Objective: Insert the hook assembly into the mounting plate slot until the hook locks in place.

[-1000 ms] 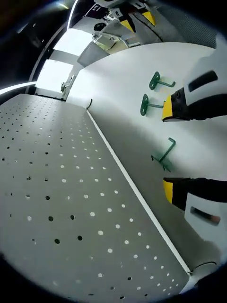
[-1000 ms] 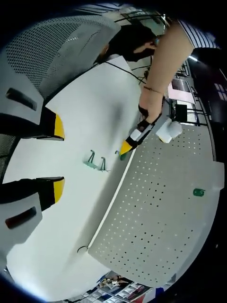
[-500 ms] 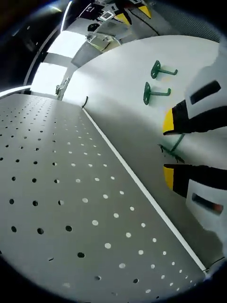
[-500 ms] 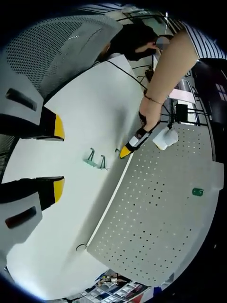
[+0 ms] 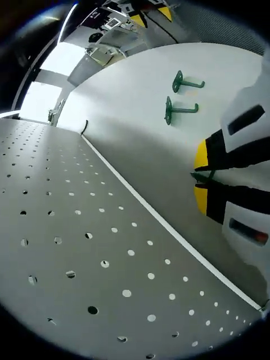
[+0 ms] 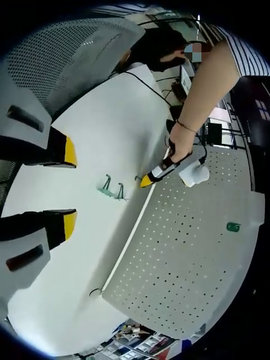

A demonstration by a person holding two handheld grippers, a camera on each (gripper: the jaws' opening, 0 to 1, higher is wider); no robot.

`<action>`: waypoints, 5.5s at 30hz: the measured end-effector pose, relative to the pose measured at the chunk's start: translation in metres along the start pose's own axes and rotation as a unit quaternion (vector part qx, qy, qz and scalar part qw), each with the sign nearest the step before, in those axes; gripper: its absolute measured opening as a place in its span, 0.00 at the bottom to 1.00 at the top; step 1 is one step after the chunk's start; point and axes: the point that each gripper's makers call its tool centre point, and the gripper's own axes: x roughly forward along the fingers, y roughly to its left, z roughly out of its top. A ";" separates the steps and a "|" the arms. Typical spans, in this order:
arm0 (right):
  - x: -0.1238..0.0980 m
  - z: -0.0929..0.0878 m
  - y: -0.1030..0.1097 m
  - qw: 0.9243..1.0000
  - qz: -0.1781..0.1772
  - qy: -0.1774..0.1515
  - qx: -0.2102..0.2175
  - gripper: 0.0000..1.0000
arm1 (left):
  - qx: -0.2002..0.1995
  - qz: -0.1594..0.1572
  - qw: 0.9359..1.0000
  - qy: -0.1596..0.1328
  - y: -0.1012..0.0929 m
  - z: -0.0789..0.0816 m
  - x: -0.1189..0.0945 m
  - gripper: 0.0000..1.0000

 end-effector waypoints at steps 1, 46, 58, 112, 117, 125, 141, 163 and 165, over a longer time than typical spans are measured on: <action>0.000 0.000 0.000 1.000 0.000 0.000 -0.001 0.26 | 0.000 0.002 1.000 0.002 0.001 -0.001 0.000 0.07; -0.001 0.002 0.002 1.000 0.003 -0.008 -0.011 0.25 | -0.091 0.038 0.987 -0.129 -0.080 0.039 -0.132 0.02; -0.003 0.007 0.007 0.999 0.008 -0.019 -0.025 0.25 | -0.169 0.023 0.969 -0.177 -0.121 0.017 -0.161 0.02; 0.008 0.098 0.071 0.966 0.193 -0.074 0.158 0.16 | -0.329 -0.037 0.899 -0.287 -0.171 0.001 -0.170 0.01; 0.009 0.101 0.070 0.963 0.193 -0.079 0.170 0.12 | -0.317 -0.040 0.898 -0.301 -0.176 0.004 -0.174 0.01; 0.004 0.117 0.076 0.959 0.203 -0.103 0.169 0.01 | -0.326 -0.052 0.880 -0.341 -0.172 0.014 -0.184 0.01; 0.001 0.133 0.076 0.960 0.201 -0.109 0.162 0.00 | -0.272 -0.040 0.887 -0.370 -0.167 0.025 -0.201 0.03; 0.006 0.166 0.060 0.978 0.132 -0.146 0.071 0.00 | -0.242 0.045 0.904 -0.349 -0.134 0.006 -0.229 0.54; 0.007 0.171 0.059 0.977 0.130 -0.152 0.074 0.00 | -0.244 0.051 0.904 -0.347 -0.133 0.002 -0.229 0.62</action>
